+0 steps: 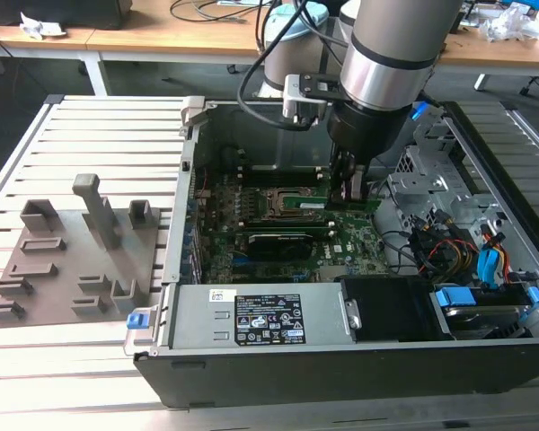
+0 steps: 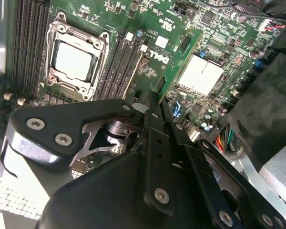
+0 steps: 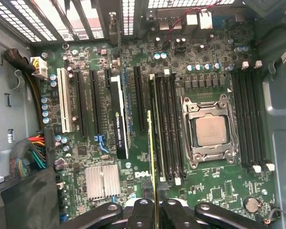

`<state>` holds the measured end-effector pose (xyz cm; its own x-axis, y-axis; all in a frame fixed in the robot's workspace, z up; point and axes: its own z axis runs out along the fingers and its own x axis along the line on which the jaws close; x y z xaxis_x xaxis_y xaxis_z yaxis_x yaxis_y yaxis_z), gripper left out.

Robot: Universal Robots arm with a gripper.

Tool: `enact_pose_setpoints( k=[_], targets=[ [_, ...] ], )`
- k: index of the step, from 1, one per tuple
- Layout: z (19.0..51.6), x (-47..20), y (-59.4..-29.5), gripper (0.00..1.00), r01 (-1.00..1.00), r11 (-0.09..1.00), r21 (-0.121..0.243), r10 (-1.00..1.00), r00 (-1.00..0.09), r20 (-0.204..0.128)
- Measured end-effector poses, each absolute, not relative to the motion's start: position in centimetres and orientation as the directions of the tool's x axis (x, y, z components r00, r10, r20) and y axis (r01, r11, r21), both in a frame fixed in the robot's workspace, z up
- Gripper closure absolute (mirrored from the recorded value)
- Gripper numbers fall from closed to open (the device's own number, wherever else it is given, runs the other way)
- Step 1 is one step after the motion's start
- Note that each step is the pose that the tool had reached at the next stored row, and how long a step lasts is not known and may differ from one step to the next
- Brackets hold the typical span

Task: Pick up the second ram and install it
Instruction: 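Insert the second ram into the second slot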

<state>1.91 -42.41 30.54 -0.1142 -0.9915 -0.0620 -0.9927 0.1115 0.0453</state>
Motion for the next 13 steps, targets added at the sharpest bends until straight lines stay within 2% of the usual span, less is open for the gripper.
enact_pose_setpoints(
  k=[7, 13],
  targets=[
    [30.5, 1.9, -40.3, 0.86, -0.993, 0.111, 0.045, -0.992, -0.114, -0.062],
    [30.0, 1.9, -40.0, 0.86, -0.993, 0.111, 0.045, -0.992, -0.114, -0.062]
  ],
)
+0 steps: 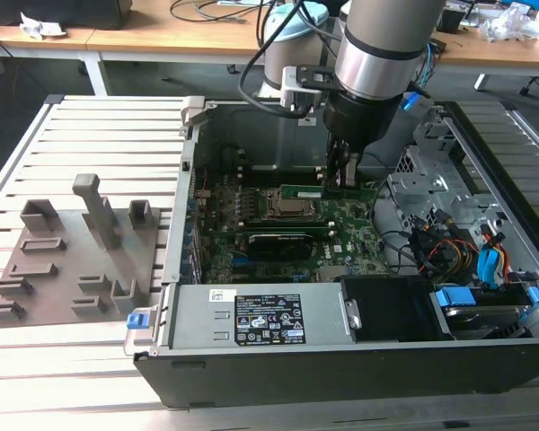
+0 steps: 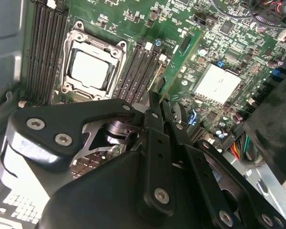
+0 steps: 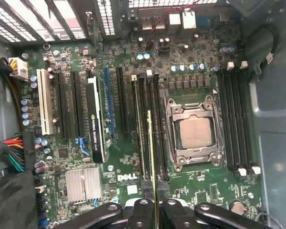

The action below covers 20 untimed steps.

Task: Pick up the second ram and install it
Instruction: 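Insert the second ram into the second slot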

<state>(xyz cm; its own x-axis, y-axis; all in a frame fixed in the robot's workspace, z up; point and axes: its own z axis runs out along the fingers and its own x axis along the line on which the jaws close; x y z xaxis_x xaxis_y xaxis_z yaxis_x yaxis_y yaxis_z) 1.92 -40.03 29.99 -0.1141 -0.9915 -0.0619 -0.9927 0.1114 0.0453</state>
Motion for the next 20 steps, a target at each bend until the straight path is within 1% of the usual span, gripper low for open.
enact_pose_setpoints(
  k=[9, 17, 19, 20],
  targets=[
    [28.8, 1.8, -40.0, 0.86, -0.993, 0.112, 0.045, -0.992, -0.114, -0.062],
    [28.3, -0.9, -39.8, 0.86, -0.993, 0.107, 0.045, -0.992, -0.11, -0.062],
    [28.3, -0.9, -39.8, 0.86, -0.998, 0.047, 0.045, -0.997, -0.049, -0.062],
    [28.3, -0.9, -39.8, 0.86, -0.998, 0.045, 0.045, -0.997, -0.047, -0.062]
  ],
)
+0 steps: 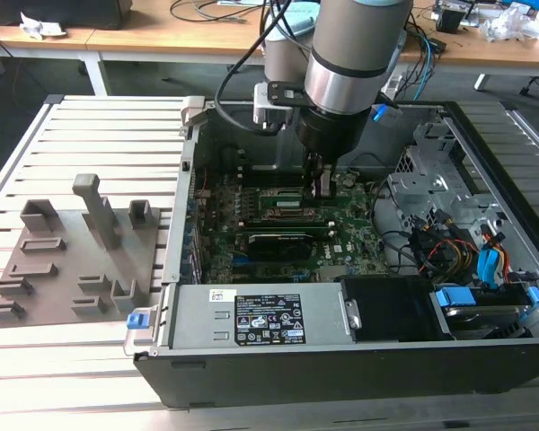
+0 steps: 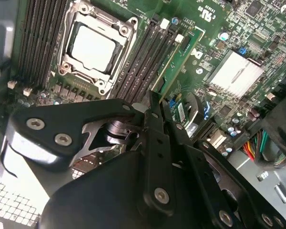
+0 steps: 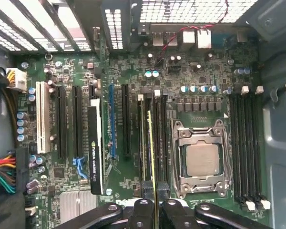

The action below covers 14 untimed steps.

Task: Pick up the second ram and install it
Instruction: 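Insert the second ram into the second slot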

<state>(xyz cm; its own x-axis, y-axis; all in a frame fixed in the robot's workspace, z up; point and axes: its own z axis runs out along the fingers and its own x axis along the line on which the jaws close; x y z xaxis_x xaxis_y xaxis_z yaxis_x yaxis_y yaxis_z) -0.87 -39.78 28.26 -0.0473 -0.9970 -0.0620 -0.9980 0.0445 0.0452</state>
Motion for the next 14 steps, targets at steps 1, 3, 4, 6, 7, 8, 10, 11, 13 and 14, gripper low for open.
enact_pose_setpoints(
  k=[1, 3, 4, 6, 7, 8, 10, 11, 13, 14],
  targets=[
    [28.2, -0.9, -39.7, 0.86, -0.998, 0.045, 0.045, -0.997, -0.047, -0.062],
    [28.2, -0.9, -39.3, 0.86, -0.998, 0.045, 0.045, -0.997, -0.047, -0.062],
    [28.1, -0.9, -39.2, 0.86, -0.998, 0.045, 0.045, -0.997, -0.047, -0.062],
    [28.0, -0.9, -39.1, 0.86, -0.998, 0.045, 0.045, -0.997, -0.047, -0.062],
    [28.0, -0.9, -39.0, 0.86, -0.998, 0.045, 0.045, -0.997, -0.047, -0.062],
    [27.9, -0.9, -39.0, 0.86, -0.998, 0.045, 0.045, -0.997, -0.047, -0.062],
    [27.6, -0.9, -38.9, 0.86, -0.998, 0.045, 0.045, -0.997, -0.047, -0.062],
    [27.5, -0.9, -38.8, 0.86, -0.998, 0.044, 0.045, -0.997, -0.047, -0.062],
    [27.2, -0.9, -38.8, 0.86, -0.998, 0.045, 0.045, -0.997, -0.047, -0.062],
    [27.0, -0.9, -38.8, 0.86, -0.998, 0.045, 0.045, -0.997, -0.047, -0.062]
  ],
)
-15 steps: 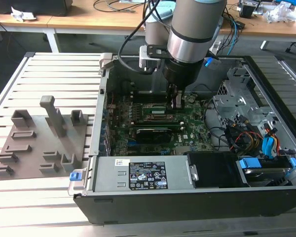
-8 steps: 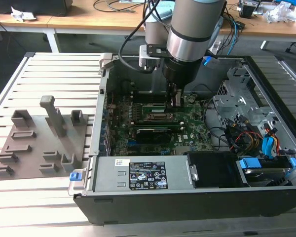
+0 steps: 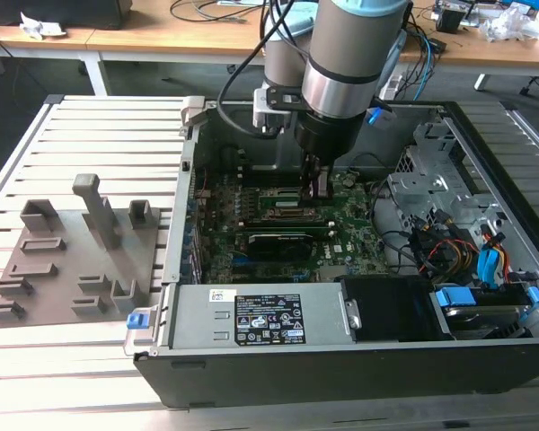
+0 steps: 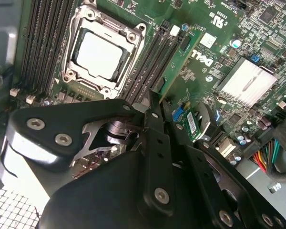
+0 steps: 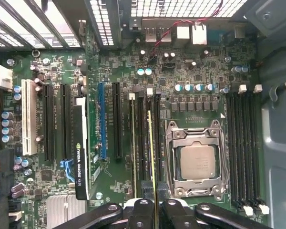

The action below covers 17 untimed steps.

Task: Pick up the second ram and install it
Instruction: 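Insert the second ram into the second slot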

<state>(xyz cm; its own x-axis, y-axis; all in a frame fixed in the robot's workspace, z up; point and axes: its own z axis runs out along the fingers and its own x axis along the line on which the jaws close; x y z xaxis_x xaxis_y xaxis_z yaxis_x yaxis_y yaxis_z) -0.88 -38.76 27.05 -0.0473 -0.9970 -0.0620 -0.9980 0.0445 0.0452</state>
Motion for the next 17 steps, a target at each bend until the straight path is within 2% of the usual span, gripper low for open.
enact_pose_setpoints(
  k=[11, 17],
  targets=[
    [25.9, -1.2, -38.4, 0.86, -0.998, 0.043, 0.045, -0.997, -0.045, -0.062],
    [24.0, -2.1, -38.4, 0.86, -0.997, 0.056, 0.045, -0.996, -0.059, -0.062]
  ],
)
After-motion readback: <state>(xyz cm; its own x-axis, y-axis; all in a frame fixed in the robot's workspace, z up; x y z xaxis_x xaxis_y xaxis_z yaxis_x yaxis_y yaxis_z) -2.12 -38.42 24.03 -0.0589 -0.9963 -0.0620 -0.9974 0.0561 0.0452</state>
